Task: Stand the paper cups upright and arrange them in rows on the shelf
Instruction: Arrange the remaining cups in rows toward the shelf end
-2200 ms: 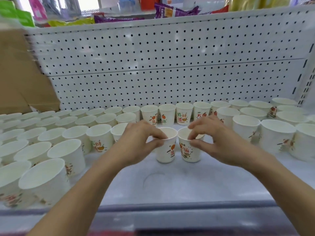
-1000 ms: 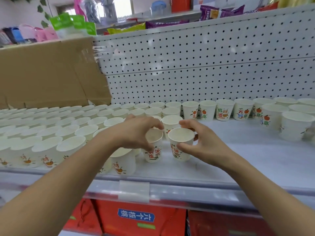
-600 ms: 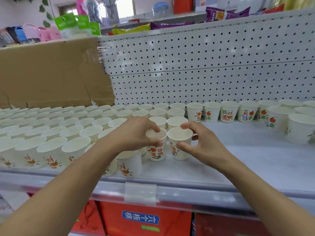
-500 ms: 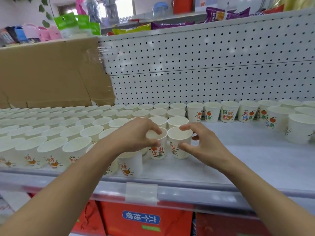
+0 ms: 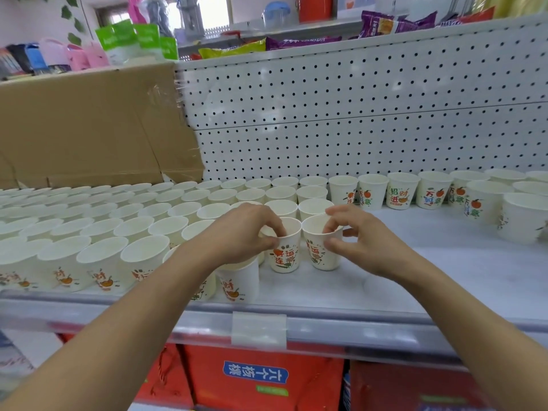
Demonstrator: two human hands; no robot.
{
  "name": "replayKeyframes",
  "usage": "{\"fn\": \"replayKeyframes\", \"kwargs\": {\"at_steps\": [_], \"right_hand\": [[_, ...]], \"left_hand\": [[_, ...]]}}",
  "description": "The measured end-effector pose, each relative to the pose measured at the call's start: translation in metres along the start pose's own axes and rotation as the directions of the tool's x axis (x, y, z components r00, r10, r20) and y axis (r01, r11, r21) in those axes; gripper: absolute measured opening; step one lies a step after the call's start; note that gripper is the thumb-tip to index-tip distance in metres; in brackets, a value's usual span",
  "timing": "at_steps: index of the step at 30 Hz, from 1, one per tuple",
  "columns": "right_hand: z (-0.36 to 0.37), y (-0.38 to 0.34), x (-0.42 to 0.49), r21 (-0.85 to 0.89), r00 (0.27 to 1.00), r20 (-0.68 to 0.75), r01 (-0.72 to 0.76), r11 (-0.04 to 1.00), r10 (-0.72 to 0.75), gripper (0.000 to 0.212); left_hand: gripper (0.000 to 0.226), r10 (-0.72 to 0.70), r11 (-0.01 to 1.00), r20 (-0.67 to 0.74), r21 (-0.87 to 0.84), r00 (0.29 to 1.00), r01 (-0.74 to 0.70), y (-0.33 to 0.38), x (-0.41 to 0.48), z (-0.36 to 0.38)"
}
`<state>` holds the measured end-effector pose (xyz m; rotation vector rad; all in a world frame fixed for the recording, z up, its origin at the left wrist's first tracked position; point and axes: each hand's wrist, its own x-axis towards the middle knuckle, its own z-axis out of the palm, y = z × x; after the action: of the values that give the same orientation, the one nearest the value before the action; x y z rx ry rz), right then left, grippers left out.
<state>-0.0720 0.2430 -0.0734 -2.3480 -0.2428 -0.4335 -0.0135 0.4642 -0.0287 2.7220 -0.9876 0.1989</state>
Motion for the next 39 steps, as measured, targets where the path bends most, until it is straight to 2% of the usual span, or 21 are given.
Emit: {"fn": "replayKeyframes", "kwargs": {"at_steps": [7,14,17,19,21,24,27,30,32,34,36,39], "right_hand": [[-0.009,-0.002,0.001,0.098,0.993,0.098,-0.073,0.992,0.064,0.016],[-0.008,-0.002,0.000,0.153,0.993,0.085,-0.098,0.983,0.086,0.024],[-0.012,-0.002,-0.011,0.128,0.996,0.050,-0.083,0.988,0.077,0.038],[-0.019,0.005,-0.026,0.074,0.998,-0.011,-0.060,0.995,0.061,0.047],[-0.029,0.015,-0.048,0.042,0.991,-0.122,-0.042,0.998,0.047,0.045],[-0.053,0.039,-0.085,0.050,0.944,-0.327,-0.022,0.998,0.037,0.038],[-0.091,0.068,-0.120,0.041,0.857,-0.513,-0.037,0.998,0.053,0.037],[-0.137,0.100,-0.149,0.002,0.729,-0.682,-0.086,0.996,0.064,0.040],[-0.167,0.123,-0.165,-0.041,0.624,-0.777,-0.176,0.983,0.079,0.045],[-0.195,0.144,-0.176,-0.050,0.554,-0.823,-0.297,0.954,0.129,0.051],[-0.218,0.162,-0.180,-0.013,0.553,-0.801,-0.397,0.918,0.228,0.060],[-0.240,0.183,-0.176,-0.035,0.623,-0.714,-0.486,0.873,0.318,0.068]], "left_hand": [[0.013,0.014,0.997,0.017,0.071,1.000,-0.015,-0.002,0.000,0.002],[0.044,0.016,0.993,0.063,0.114,0.998,-0.023,0.006,-0.007,-0.004],[0.051,0.076,0.994,-0.068,0.086,0.995,-0.070,0.018,-0.013,-0.002],[0.051,0.142,0.989,-0.208,-0.017,0.968,-0.149,0.038,-0.018,0.005],[0.050,0.181,0.961,-0.285,-0.154,0.941,-0.231,0.068,-0.022,0.015],[0.051,0.210,0.892,-0.314,-0.327,0.926,-0.313,0.122,-0.015,0.040],[0.055,0.221,0.787,-0.302,-0.507,0.927,-0.352,0.181,0.009,0.071],[0.066,0.181,0.671,-0.205,-0.689,0.962,-0.273,0.243,0.042,0.099],[0.074,0.125,0.594,-0.150,-0.781,0.981,-0.196,0.276,0.071,0.115],[0.080,0.037,0.556,-0.154,-0.817,0.987,-0.149,0.301,0.104,0.127],[0.079,-0.054,0.583,-0.176,-0.805,0.983,-0.112,0.316,0.136,0.135],[0.057,-0.056,0.725,-0.241,-0.677,0.969,-0.126,0.327,0.168,0.144]]}}
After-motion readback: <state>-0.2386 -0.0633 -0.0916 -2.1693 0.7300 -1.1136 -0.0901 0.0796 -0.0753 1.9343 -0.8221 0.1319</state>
